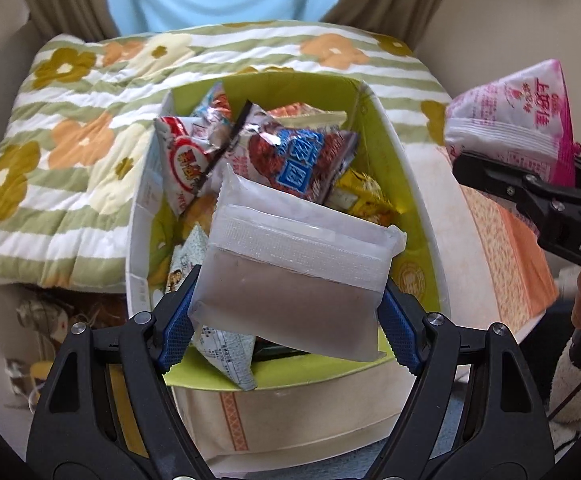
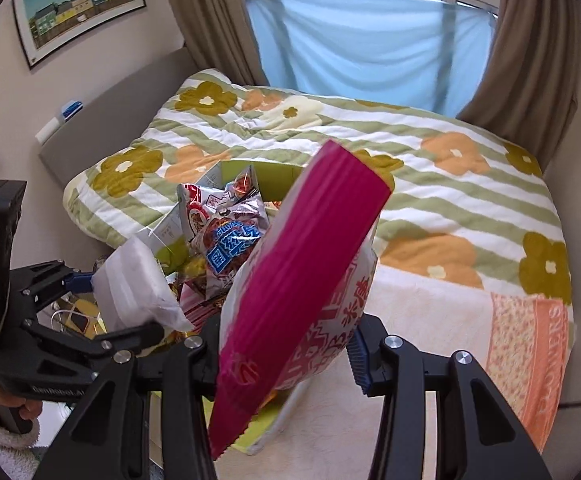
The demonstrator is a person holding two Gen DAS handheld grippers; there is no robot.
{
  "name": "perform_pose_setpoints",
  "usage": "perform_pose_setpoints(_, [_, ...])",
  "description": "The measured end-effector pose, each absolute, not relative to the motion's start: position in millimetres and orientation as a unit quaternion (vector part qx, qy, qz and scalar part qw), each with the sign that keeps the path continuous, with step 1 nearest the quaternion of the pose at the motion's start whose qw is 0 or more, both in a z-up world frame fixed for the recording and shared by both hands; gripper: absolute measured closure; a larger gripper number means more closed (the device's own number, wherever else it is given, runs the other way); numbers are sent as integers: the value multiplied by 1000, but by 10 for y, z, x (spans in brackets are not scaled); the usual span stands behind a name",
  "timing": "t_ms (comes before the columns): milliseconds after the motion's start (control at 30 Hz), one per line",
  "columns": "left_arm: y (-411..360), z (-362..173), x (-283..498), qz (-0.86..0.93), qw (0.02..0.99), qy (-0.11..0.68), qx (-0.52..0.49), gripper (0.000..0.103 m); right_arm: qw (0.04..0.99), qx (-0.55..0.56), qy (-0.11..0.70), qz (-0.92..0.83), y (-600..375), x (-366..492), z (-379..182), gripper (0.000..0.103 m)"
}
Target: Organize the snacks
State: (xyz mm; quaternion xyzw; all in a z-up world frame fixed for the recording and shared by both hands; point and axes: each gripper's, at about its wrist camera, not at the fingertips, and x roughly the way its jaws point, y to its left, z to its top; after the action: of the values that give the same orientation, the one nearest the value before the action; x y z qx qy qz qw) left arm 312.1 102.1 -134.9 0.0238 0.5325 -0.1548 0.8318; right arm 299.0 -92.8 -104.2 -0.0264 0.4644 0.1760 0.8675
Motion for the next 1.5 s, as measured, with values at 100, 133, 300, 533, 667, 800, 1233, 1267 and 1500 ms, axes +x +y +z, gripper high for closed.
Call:
perform_pose_setpoints(100, [997,-1406,3092,-181,822,539,35,25,868,-24,471,157,-886,2937,-1046,61])
perform_pose_setpoints(133, [980,-1417,3093,-183,821,539,37,24,868,-24,473,152,-879,2927,-1048,61])
perform_pose_setpoints(300, [979,-1383,3026,-179,836,519,28,4,870,-26,470,146,-844,2889,-1029,61])
perform_pose_setpoints(533, [1213,-1342,2867,-139,847,512,3,2,863,-36,473,175,-705,2844,-1122,61])
perform_pose_setpoints(667, [1352,-1315,2828,-123,851,511,-13,2,851,-47,488,188,-567,2869,-1284,61])
perform_pose_setpoints(800, [1432,-1281,2806,-110,855,507,-9,2,849,-40,495,178,-525,2941,-1376,53])
perform_pose_setpoints(1233, [1626,-1189,2874,-123,854,506,-9,2,886,15,445,131,-652,2743,-1080,8])
perform_pose_setpoints(1267, [1628,-1166,2859,-125,856,501,-8,2,888,19,443,126,-678,2710,-1061,8])
perform_pose_setpoints(1500, [1490,-716,2520,-121,883,453,4,2,907,25,405,112,-841,2370,-740,8])
